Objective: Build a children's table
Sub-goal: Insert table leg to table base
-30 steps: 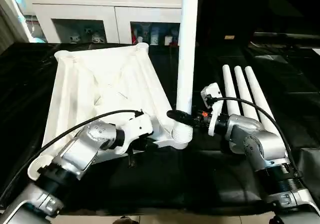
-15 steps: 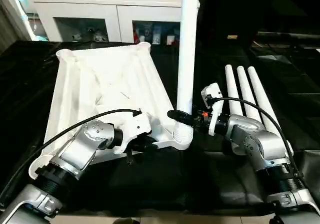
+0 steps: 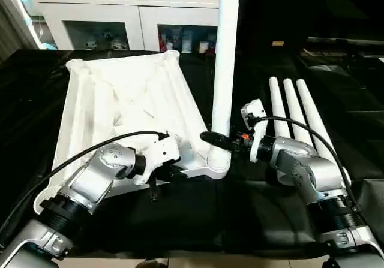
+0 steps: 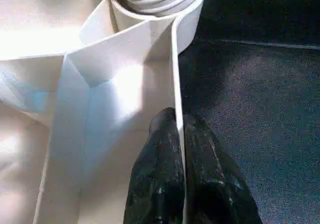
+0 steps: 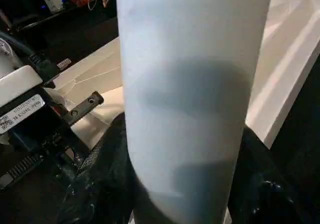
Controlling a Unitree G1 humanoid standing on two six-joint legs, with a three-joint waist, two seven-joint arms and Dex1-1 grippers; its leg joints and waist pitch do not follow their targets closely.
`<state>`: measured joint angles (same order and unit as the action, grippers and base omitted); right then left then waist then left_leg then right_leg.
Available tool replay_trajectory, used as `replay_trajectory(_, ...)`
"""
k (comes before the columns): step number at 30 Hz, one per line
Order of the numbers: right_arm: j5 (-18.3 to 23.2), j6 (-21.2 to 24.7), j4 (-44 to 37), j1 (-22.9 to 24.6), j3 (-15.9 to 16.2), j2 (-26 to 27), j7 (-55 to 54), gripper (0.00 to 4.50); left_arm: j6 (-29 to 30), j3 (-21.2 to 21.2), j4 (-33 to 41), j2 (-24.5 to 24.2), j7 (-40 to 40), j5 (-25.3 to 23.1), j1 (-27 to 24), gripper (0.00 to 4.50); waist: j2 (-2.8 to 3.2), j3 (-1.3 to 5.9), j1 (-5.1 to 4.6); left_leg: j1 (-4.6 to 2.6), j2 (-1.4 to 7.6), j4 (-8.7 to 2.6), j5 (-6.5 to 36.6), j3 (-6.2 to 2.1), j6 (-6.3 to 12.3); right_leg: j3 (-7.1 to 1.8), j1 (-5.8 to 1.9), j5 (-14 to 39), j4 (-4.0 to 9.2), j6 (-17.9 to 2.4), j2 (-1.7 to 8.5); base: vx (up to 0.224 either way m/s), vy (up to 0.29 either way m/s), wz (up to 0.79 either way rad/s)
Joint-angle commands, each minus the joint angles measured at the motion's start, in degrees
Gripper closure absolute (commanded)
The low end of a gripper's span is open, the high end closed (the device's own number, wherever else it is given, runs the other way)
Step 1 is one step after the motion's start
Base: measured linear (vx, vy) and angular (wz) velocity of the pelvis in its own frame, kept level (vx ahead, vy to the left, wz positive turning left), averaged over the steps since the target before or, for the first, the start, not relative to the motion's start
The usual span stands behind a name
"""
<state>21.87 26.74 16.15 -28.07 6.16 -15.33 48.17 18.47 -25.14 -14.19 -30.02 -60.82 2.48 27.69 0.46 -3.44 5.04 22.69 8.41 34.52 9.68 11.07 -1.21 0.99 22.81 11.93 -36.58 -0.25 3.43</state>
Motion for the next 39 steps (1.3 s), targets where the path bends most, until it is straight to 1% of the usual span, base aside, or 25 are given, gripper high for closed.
replay_trajectory(1,-0.9,-0.9,1.3,-0.8,-1.0,-0.1,-0.7,2.65,0.1,1.7,-1.7,-0.7,-0.2,-0.2,0.7,4.5,0.84,3.54,0.02,-1.99,4.55,-4.9,20.1,-2.61,-3.05,-2.49,-1.21,16.1,5.49,-11.3,5.15,0.0,0.0,0.0)
replay_trajectory(2,-0.9,-0.9,1.3,-0.8,-1.0,-0.1,-0.7,2.65,0.1,1.8,-1.7,-0.7,-0.3,-0.1,0.7,4.5,0.91,3.55,0.06,-2.04,4.58,-4.91,20.2,-2.64,-3.08,-2.48,-1.19,16.1,5.47,-11.4,5.16,0.0,0.0,0.0)
replay_trajectory(3,-0.9,-1.0,1.4,-0.8,-1.0,0.0,-0.8,2.65,0.1,1.9,-1.7,-0.5,-0.4,0.1,0.7,4.5,0.84,3.54,0.03,-2.02,4.59,-4.91,20.2,-2.62,-3.0,-2.47,-1.22,16.0,5.44,-11.5,5.13,0.0,0.0,0.0)
replay_trajectory(5,-0.9,-1.1,1.6,-0.9,-1.1,0.0,-0.8,2.65,0.1,1.9,-1.8,-0.5,-0.6,0.1,0.9,4.5,1.17,3.57,0.07,-2.01,4.63,-4.95,20.0,-2.68,-2.99,-2.45,-1.24,15.5,5.34,-11.6,5.09,0.0,0.0,0.0)
replay_trajectory(8,-1.1,-1.3,1.7,-0.9,-1.2,0.1,-1.2,2.65,-0.2,1.8,-2.0,-0.3,-0.9,0.1,1.1,4.5,1.14,3.54,0.06,-1.96,4.56,-4.88,19.8,-2.58,-2.84,-2.48,-1.32,15.2,5.38,-11.8,5.08,0.0,0.0,0.0)
replay_trajectory(9,-1.1,-1.4,1.8,-0.9,-1.3,0.1,-1.3,2.65,-0.2,1.7,-2.0,-0.2,-1.0,0.1,1.1,4.5,1.39,3.54,0.08,-2.02,4.57,-4.87,19.8,-2.57,-2.84,-2.49,-1.26,15.4,5.46,-11.8,5.11,0.0,0.0,0.0)
replay_trajectory(11,-1.3,-1.7,2.1,-0.8,-1.4,0.0,-1.6,2.65,-0.1,1.8,-2.2,0.0,-0.5,0.0,1.2,4.5,1.34,3.53,0.05,-1.97,4.58,-4.87,19.6,-2.57,-2.75,-2.47,-1.33,15.0,5.35,-11.9,5.08,0.0,0.0,0.0)
replay_trajectory(12,-1.3,-1.7,2.1,-0.8,-1.4,0.0,-1.6,2.65,-0.1,1.8,-2.2,0.0,-0.5,0.0,1.2,4.5,1.5,3.53,0.08,-2.0,4.57,-4.84,19.5,-2.55,-2.71,-2.48,-1.29,15.0,5.4,-12.0,5.09,0.0,0.0,0.0)
replay_trajectory(14,-1.2,-1.9,2.2,-0.6,-1.6,-0.1,-1.6,2.65,0.2,2.2,-2.6,0.9,1.2,-0.3,1.3,4.5,1.47,3.47,0.05,-2.02,4.58,-4.86,19.8,-2.56,-2.7,-2.47,-1.29,15.9,5.45,-11.9,5.1,0.0,0.0,0.0)
replay_trajectory(16,-1.2,-1.7,1.8,-0.2,-1.7,-0.3,-1.6,2.65,0.5,2.5,-2.8,1.4,2.0,-0.1,1.4,4.5,1.3,3.45,0.06,-2.01,4.6,-4.84,19.7,-2.54,-2.58,-2.53,-1.29,16.6,5.55,-11.7,5.17,0.0,0.0,0.0)
replay_trajectory(17,-1.1,-1.6,1.6,-0.1,-1.7,-0.3,-1.6,2.65,0.6,2.7,-2.8,1.5,2.0,-0.1,1.4,4.5,1.37,3.48,0.09,-1.99,4.59,-4.83,19.5,-2.57,-2.54,-2.52,-1.34,16.7,5.51,-11.7,5.19,0.0,0.0,0.0)
replay_trajectory(19,-1.1,-1.5,1.5,0.0,-1.7,-0.3,-1.7,2.65,0.4,2.9,-2.8,1.7,2.3,-0.2,1.5,4.5,1.29,3.48,0.12,-1.98,4.57,-4.78,19.3,-2.56,-2.32,-2.56,-1.28,17.5,5.63,-11.4,5.23,0.0,0.0,0.0)
replay_trajectory(22,-1.1,-1.6,1.5,0.1,-1.6,-0.2,-1.8,2.65,0.4,3.2,-2.8,1.9,3.0,-0.4,1.3,4.5,1.38,3.51,0.13,-1.85,4.62,-4.84,18.5,-2.58,-2.09,-2.49,-1.34,16.5,5.51,-11.4,5.15,0.0,0.0,0.0)
replay_trajectory(23,-1.2,-1.6,1.5,0.1,-1.6,-0.2,-1.8,2.65,0.4,3.2,-2.8,2.0,3.1,-0.4,1.3,4.5,1.39,3.52,0.14,-1.92,4.64,-4.84,18.6,-2.55,-2.13,-2.48,-1.28,16.4,5.51,-11.4,5.12,0.0,0.0,0.0)
replay_trajectory(26,-1.2,-1.7,1.6,0.0,-1.4,0.1,-1.8,2.65,1.1,3.4,-2.4,2.1,2.6,0.0,1.1,4.5,1.22,3.54,0.14,-1.85,4.59,-4.76,18.2,-2.48,-1.83,-2.5,-1.35,15.9,5.5,-11.5,5.17,0.0,0.0,0.0)
replay_trajectory(27,-1.2,-1.8,1.6,0.0,-1.4,0.2,-1.8,2.65,1.3,3.4,-2.3,2.2,2.5,0.1,1.0,4.5,1.24,3.53,0.13,-1.82,4.57,-4.74,18.1,-2.48,-1.78,-2.52,-1.36,15.9,5.51,-11.6,5.19,0.0,0.0,0.0)
replay_trajectory(28,-1.1,-1.8,1.6,0.0,-1.4,0.2,-1.8,2.65,1.2,3.4,-2.2,2.2,2.4,0.1,1.0,4.5,1.14,3.49,0.11,-1.86,4.6,-4.79,18.3,-2.49,-1.77,-2.48,-1.33,16.5,5.55,-11.5,5.17,0.0,0.0,0.0)
replay_trajectory(29,-1.1,-1.8,1.6,0.0,-1.4,0.2,-1.8,2.65,1.2,3.4,-2.2,2.2,2.4,0.1,1.0,4.5,1.19,3.49,0.13,-1.87,4.6,-4.77,18.4,-2.51,-1.78,-2.49,-1.31,16.8,5.55,-11.5,5.2,0.0,0.0,0.0)
replay_trajectory(32,-0.6,-1.6,1.6,0.0,-1.9,0.4,-1.9,2.65,-0.3,4.3,-1.9,2.6,1.5,1.5,0.4,4.5,1.15,3.5,0.14,-1.84,4.62,-4.76,18.2,-2.51,-1.64,-2.52,-1.29,17.2,5.63,-11.2,5.23,0.0,0.0,0.0)
replay_trajectory(34,-0.6,-1.6,1.7,0.1,-1.9,0.4,-1.9,2.65,-0.4,4.7,-1.6,2.8,1.4,2.1,0.2,4.5,0.96,3.5,0.08,-1.82,4.62,-4.78,17.9,-2.45,-1.52,-2.51,-1.31,16.8,5.59,-11.2,5.17,0.0,0.0,0.0)
replay_trajectory(36,-0.6,-1.7,1.8,0.2,-2.0,0.2,-1.9,2.65,-0.8,5.2,-1.3,3.0,0.9,2.9,-0.4,4.5,1.01,3.52,0.14,-1.72,4.58,-4.71,17.3,-2.43,-1.33,-2.52,-1.39,16.4,5.56,-11.4,5.26,0.0,0.0,0.0)
replay_trajectory(38,-0.6,-1.6,1.8,0.2,-2.0,0.2,-2.0,2.65,-1.2,5.4,-1.5,3.0,0.8,3.0,-0.9,4.5,1.09,3.62,0.15,-1.79,4.63,-4.71,16.9,-2.4,-1.17,-2.48,-1.35,15.6,5.49,-11.5,5.14,0.0,0.0,0.0)
replay_trajectory(39,-0.6,-1.6,1.8,0.3,-2.0,0.3,-2.0,2.65,-1.4,5.4,-1.6,3.0,0.8,3.0,-1.1,4.5,1.04,3.62,0.1,-1.73,4.63,-4.75,16.6,-2.4,-1.1,-2.46,-1.41,15.0,5.44,-11.5,5.11,0.0,0.0,0.0)
